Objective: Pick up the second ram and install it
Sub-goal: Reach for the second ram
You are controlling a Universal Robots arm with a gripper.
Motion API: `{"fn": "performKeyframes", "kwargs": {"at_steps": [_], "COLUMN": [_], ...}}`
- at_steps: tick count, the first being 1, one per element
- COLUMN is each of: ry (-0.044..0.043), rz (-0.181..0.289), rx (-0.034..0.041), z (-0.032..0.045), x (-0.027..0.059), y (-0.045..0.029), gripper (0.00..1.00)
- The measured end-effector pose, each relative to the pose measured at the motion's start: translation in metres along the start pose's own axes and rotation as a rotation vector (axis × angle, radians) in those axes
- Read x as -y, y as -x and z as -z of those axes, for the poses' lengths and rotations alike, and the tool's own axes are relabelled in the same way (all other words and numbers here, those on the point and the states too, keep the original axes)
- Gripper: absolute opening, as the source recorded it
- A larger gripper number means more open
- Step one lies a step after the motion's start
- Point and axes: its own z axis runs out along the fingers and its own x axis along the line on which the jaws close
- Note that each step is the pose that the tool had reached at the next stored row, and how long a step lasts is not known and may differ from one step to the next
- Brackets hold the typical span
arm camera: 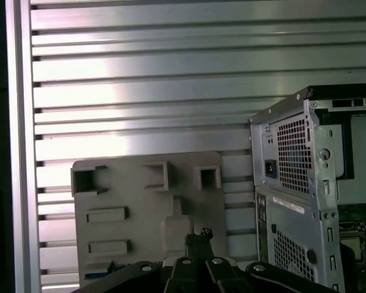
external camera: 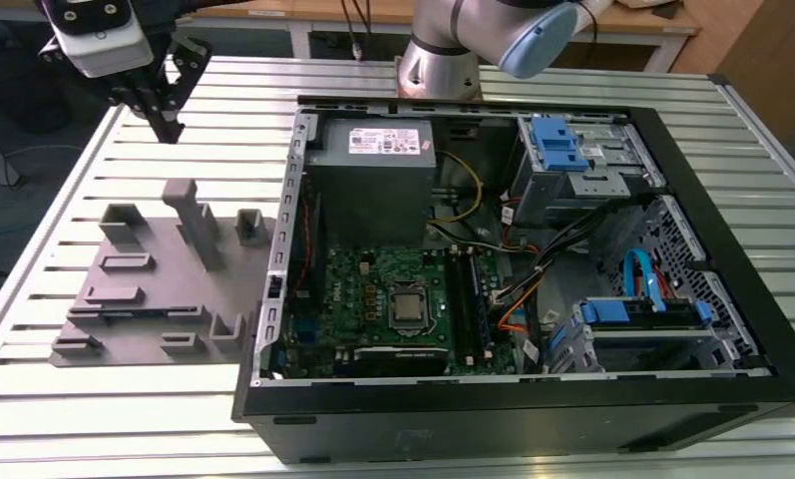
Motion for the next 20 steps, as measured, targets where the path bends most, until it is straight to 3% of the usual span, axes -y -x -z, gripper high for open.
{"fn": "performKeyframes", "kwargs": {"at_steps": [9,20], "ry": [0.0001,0.0001], "rz": [0.000,0.000], "rx": [0.0001,0.0000], "z": [-0.0074,-0.0244], "x": [0.0048,0.0172], "y": [-0.0086,-0.0216], "gripper": [0.07,0.07]}}
